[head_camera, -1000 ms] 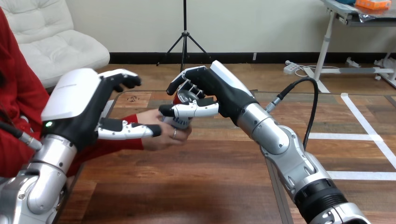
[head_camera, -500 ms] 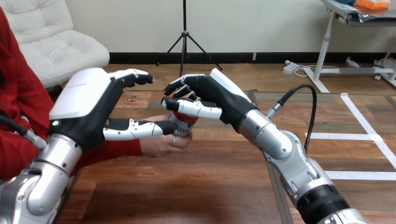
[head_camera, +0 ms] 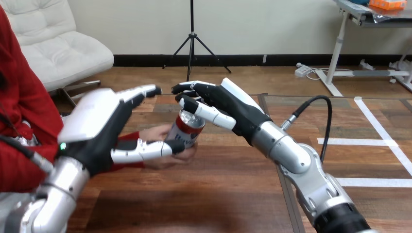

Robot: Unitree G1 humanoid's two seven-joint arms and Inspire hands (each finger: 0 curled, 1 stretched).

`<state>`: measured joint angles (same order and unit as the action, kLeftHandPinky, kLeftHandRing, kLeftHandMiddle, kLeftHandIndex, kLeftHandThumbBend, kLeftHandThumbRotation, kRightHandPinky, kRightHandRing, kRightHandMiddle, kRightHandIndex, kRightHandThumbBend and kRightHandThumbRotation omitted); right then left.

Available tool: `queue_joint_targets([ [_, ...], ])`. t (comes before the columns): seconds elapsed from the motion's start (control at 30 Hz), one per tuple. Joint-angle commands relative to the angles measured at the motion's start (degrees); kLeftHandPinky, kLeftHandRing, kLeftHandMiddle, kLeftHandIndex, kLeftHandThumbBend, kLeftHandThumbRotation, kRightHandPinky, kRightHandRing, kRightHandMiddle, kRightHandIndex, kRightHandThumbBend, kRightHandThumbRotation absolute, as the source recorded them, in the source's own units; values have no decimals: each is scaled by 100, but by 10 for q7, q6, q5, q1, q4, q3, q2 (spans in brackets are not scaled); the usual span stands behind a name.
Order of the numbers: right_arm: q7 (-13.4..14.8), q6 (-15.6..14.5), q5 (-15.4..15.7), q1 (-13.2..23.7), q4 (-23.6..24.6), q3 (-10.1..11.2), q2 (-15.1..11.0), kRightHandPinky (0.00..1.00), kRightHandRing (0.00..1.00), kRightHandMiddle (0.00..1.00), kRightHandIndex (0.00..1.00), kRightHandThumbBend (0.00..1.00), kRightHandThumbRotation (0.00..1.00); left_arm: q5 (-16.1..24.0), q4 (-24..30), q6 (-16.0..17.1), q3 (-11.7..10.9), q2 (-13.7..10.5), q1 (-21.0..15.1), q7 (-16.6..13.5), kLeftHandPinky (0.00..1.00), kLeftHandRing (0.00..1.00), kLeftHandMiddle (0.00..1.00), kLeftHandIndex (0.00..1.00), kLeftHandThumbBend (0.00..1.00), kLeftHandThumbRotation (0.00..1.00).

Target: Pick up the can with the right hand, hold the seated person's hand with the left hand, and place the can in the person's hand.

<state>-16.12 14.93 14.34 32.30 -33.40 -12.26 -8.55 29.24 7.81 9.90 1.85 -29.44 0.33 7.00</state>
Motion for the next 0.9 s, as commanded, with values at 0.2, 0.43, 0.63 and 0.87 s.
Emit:
queue_joint_targets([
  [0.2, 7, 1, -33, -39, 86, 27, -14, 79, 90, 90, 90, 100, 100, -43, 19, 22, -1, 42, 21, -19, 86, 88, 87, 87, 100, 92],
  [0.43, 13, 13, -45, -86, 129, 37, -17, 86, 94, 92, 92, 100, 100, -66, 0, 59, 0, 68, 41, -41, 85, 88, 88, 88, 100, 98],
  [0.63, 19, 35, -73, -134, 164, 54, -10, 89, 95, 93, 93, 100, 100, -121, -23, 107, -4, 116, 64, -64, 84, 88, 89, 89, 100, 100],
  [0.87, 20, 50, -109, -185, 204, 67, -2, 97, 98, 95, 94, 100, 100, -213, -47, 171, 0, 160, 86, -55, 85, 89, 89, 87, 100, 100],
])
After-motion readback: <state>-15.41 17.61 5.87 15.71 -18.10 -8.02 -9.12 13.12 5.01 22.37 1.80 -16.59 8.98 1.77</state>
